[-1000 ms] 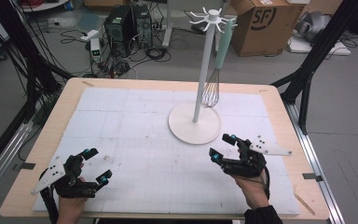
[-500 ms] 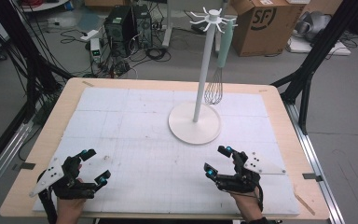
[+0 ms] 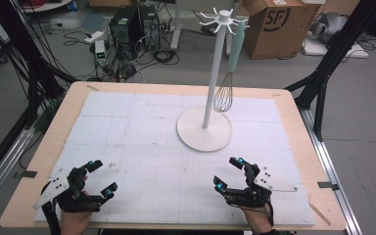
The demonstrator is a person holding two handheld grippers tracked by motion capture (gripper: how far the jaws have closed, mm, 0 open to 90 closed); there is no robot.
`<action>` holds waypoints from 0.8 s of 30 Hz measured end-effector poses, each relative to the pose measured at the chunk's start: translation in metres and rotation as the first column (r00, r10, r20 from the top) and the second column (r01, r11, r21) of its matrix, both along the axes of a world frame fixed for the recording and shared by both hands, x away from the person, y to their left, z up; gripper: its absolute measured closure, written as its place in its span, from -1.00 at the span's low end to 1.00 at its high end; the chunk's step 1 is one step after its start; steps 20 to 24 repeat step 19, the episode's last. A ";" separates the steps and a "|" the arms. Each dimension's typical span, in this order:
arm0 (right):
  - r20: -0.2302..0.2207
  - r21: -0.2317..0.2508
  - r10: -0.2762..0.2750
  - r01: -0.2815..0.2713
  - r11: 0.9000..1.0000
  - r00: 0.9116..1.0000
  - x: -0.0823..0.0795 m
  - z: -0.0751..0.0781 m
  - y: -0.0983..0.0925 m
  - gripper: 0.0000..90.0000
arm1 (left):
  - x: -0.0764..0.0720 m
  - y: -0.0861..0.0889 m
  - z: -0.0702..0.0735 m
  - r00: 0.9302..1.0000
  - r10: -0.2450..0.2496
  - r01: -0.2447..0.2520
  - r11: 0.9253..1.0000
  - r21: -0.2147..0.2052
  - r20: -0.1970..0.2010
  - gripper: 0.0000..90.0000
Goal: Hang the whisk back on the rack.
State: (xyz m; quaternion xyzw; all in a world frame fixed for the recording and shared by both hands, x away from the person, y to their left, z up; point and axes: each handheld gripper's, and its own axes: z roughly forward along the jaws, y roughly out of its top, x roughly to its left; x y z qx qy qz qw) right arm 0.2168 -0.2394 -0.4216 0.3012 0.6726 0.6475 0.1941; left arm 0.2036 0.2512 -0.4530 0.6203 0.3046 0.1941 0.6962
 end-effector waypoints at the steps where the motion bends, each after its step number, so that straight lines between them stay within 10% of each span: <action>1: 0.000 0.000 0.000 0.000 1.000 1.000 0.000 0.000 0.000 -0.66 | 0.000 0.000 0.000 1.000 -0.004 0.004 1.000 0.008 0.004 -0.91; 24: 0.008 -0.008 -0.034 0.034 0.999 0.999 0.002 -0.003 0.000 -0.69 | 0.001 -0.001 -0.002 1.000 -0.007 0.007 1.000 0.022 -0.005 -0.91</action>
